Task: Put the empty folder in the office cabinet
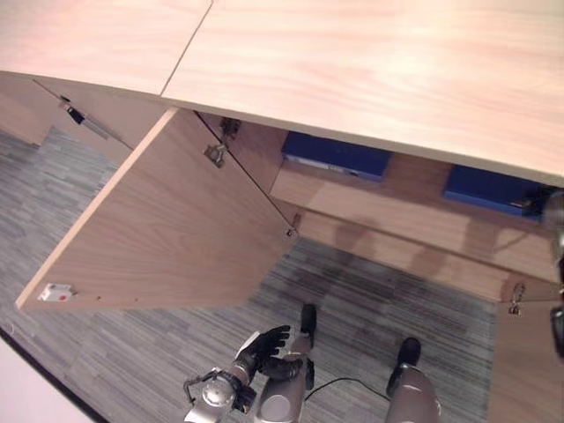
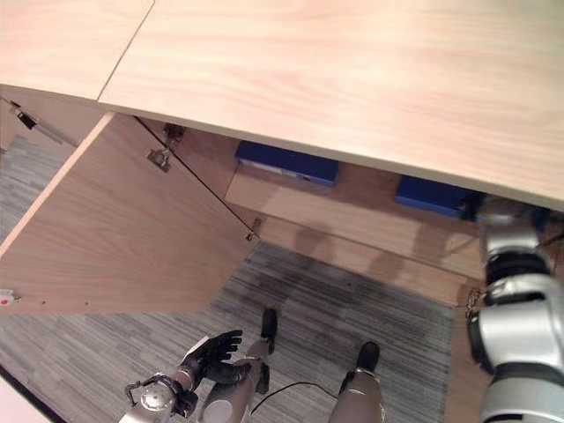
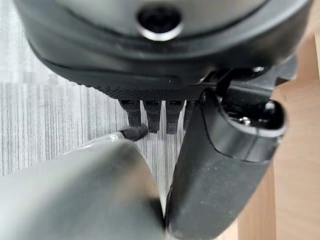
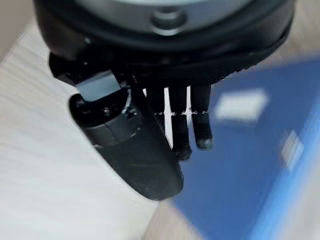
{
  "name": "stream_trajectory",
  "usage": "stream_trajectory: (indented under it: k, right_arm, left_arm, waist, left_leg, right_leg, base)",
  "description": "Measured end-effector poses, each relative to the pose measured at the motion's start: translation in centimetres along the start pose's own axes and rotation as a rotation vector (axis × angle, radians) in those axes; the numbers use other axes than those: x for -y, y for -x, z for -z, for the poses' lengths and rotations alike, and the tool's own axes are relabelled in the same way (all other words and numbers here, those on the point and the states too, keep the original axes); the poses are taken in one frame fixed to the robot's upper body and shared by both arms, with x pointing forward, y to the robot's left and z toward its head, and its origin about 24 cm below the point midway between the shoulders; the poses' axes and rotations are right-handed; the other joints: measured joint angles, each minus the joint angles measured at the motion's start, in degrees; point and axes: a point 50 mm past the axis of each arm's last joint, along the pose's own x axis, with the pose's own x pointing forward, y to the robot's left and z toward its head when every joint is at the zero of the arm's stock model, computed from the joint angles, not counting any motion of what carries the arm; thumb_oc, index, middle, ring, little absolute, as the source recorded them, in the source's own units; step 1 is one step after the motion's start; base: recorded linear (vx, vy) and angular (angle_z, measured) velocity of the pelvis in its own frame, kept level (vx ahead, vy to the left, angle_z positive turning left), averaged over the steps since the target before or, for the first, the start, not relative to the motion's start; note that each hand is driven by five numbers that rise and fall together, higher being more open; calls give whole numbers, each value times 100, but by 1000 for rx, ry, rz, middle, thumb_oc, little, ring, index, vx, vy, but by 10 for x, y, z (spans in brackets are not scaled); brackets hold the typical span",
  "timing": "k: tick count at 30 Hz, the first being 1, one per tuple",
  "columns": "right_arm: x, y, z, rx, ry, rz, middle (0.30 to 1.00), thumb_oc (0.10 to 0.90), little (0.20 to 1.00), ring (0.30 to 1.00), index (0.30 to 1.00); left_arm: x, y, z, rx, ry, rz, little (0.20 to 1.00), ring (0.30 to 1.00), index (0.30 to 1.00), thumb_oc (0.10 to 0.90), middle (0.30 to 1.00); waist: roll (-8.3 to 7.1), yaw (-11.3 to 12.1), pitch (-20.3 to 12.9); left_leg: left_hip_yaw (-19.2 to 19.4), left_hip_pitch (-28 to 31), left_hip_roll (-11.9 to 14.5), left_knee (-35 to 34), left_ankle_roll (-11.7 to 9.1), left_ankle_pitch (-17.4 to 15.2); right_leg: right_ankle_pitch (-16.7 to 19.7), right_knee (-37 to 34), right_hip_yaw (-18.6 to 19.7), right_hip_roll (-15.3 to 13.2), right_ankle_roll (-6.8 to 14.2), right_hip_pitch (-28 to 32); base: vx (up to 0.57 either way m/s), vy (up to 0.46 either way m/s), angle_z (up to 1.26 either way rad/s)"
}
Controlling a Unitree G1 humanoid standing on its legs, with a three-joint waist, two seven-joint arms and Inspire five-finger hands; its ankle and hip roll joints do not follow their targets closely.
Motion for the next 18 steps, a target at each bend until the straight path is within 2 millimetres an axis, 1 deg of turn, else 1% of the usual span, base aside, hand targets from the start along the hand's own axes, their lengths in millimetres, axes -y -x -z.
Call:
stream_trajectory:
  k: [1, 2, 3, 4, 5, 6, 7, 8, 9, 10, 11, 12, 13, 14, 15, 16, 17, 18]
  right_arm:
    - [-17, 18, 20, -10, -34, -51, 300, 400, 300, 300, 300]
    - [-47, 48, 51, -62, -70, -148, 300, 400, 300, 300, 300]
    - [-61, 65, 67, -105, -83, -197, 300, 400, 300, 300, 300]
    - [-73, 85, 87, -161, -79, -251, 300, 400, 300, 300, 300]
    - [-79, 103, 99, -193, -124, -266, 300, 400, 300, 300, 300]
    - [-87, 122, 110, -236, -162, -286, 300, 400, 300, 300, 300]
    - [-97, 144, 124, -284, -160, -343, 307, 405, 307, 307, 307]
    - [-100, 157, 132, -305, -135, -382, 900, 800, 900, 900, 900]
    - [-103, 174, 143, -344, -128, -421, 900, 800, 900, 900, 900]
    - [-102, 183, 151, -377, -121, -432, 900, 800, 900, 900, 900]
    - [-102, 191, 157, -402, -114, -446, 900, 800, 900, 900, 900]
    - [-100, 196, 162, -419, -107, -455, 900, 800, 900, 900, 900]
    - [-97, 198, 165, -427, -98, -460, 900, 800, 900, 900, 900]
    - [-94, 199, 167, -434, -87, -472, 900, 800, 900, 900, 900]
    - [-95, 199, 167, -434, -87, -475, 900, 800, 900, 900, 900]
    - [-97, 200, 167, -435, -95, -487, 900, 800, 900, 900, 900]
    - [-100, 204, 170, -448, -97, -501, 900, 800, 900, 900, 900]
    - [-100, 209, 173, -464, -94, -520, 900, 800, 900, 900, 900]
  left_arm:
    - [-2, 0, 4, -18, 26, -29, 900, 900, 900, 800, 900]
    - [-5, 2, 11, -53, 41, -52, 900, 900, 900, 800, 900]
    - [-6, 3, 15, -71, 41, -61, 900, 900, 900, 800, 900]
    - [-5, 2, 15, -76, 29, -55, 900, 900, 900, 800, 900]
    - [-4, 1, 16, -91, 40, -64, 900, 900, 900, 800, 900]
    - [-5, 3, 20, -105, 63, -75, 900, 900, 900, 800, 900]
    - [-5, 6, 28, -137, 67, -89, 900, 900, 900, 800, 900]
    - [-6, 6, 31, -159, 66, -98, 900, 900, 900, 800, 900]
    - [-8, 7, 35, -179, 63, -108, 900, 900, 900, 800, 900]
    - [-9, 9, 40, -198, 70, -117, 900, 900, 900, 800, 900]
    - [-11, 10, 41, -209, 59, -119, 900, 900, 900, 800, 900]
    - [-11, 11, 42, -211, 55, -119, 900, 900, 900, 800, 900]
    - [-10, 10, 41, -207, 56, -117, 900, 900, 900, 800, 900]
    - [-8, 10, 39, -195, 56, -111, 900, 900, 900, 800, 900]
    - [-8, 10, 38, -191, 58, -112, 900, 900, 900, 800, 900]
    - [-9, 10, 37, -181, 79, -124, 900, 900, 900, 800, 900]
    - [-11, 12, 39, -176, 112, -141, 900, 900, 900, 800, 900]
    - [-11, 13, 40, -174, 134, -153, 900, 900, 900, 800, 900]
  waist:
    - [-69, -33, -34]
    - [-222, -130, -115]
    - [-295, -173, -185]
    - [-358, -248, -220]
    - [-398, -269, -234]
    - [-472, -325, -281]
    - [-598, -436, -373]
    - [-681, -481, -418]
    - [-816, -552, -490]
    - [-892, -567, -536]
    - [-977, -577, -592]
    - [-1014, -582, -619]
    - [-1012, -606, -622]
    - [-981, -696, -639]
    - [-970, -710, -650]
    - [-931, -713, -661]
    - [-887, -759, -700]
    - [-914, -822, -788]
  left_leg:
    - [-15, 77, 2, -1, 3, -4]
    - [-4, 196, 1, 0, -31, -37]
    - [3, 243, -6, -3, -43, -64]
    - [21, 317, 20, 0, -32, -164]
    - [8, 427, -17, -3, -44, -157]
    - [3, 500, -35, -5, -36, -169]
    - [23, 574, -38, -4, -42, -248]
    - [25, 646, -46, -6, -45, -285]
    - [69, 742, -65, -3, -58, -379]
    - [56, 854, -76, -8, -1, -381]
    - [65, 930, -128, -27, -23, -456]
    - [61, 1000, -146, -29, -2, -480]
    - [-12, 1075, -129, -30, 24, -504]
    - [-75, 1174, -105, -30, 60, -527]
    - [-127, 1227, -70, -29, 74, -532]
    - [-244, 1286, 8, -7, 117, -506]
    - [-432, 1245, 92, 1, 183, -460]
    - [-588, 1161, 100, -16, 192, -454]
  right_leg:
    - [5, -78, -40, 6, -1, 127]
    - [17, -189, -51, 19, -3, 296]
    - [30, -263, -51, 24, 8, 374]
    - [61, -382, -53, 23, 34, 495]
    - [119, -528, -115, 24, 47, 698]
    - [150, -673, -143, 25, 59, 839]
    - [198, -804, -129, 26, 74, 959]
    - [238, -919, -144, 24, 84, 1088]
    - [281, -1023, -167, -38, 82, 1223]
    - [287, -1034, -169, -5, 93, 1346]
    - [276, -1019, -162, -36, 101, 1430]
    - [269, -955, -157, -68, 104, 1495]
    - [263, -766, -135, -92, 116, 1494]
    - [266, -103, 10, -129, 117, 1332]
    - [271, 286, 161, -129, 125, 1184]
    - [164, 855, 829, 118, 218, 910]
    - [-126, 1001, 1537, 451, 385, 809]
    - [-337, 843, 1614, 604, 403, 864]
  base:
    - [44, 31, 5]
    - [97, 62, 1]
    - [86, 63, -5]
    - [105, 92, 2]
    - [52, 74, 6]
    - [70, 86, 2]
    - [109, 139, -2]
    - [123, 158, -6]
    - [98, 172, 0]
    - [48, 119, -2]
    - [10, 79, 1]
    - [7, 45, 6]
    - [-10, -23, 27]
    - [-3, -27, 35]
    - [1, -40, 32]
    - [34, -5, 41]
    - [27, -22, 72]
    - [41, -86, 85]
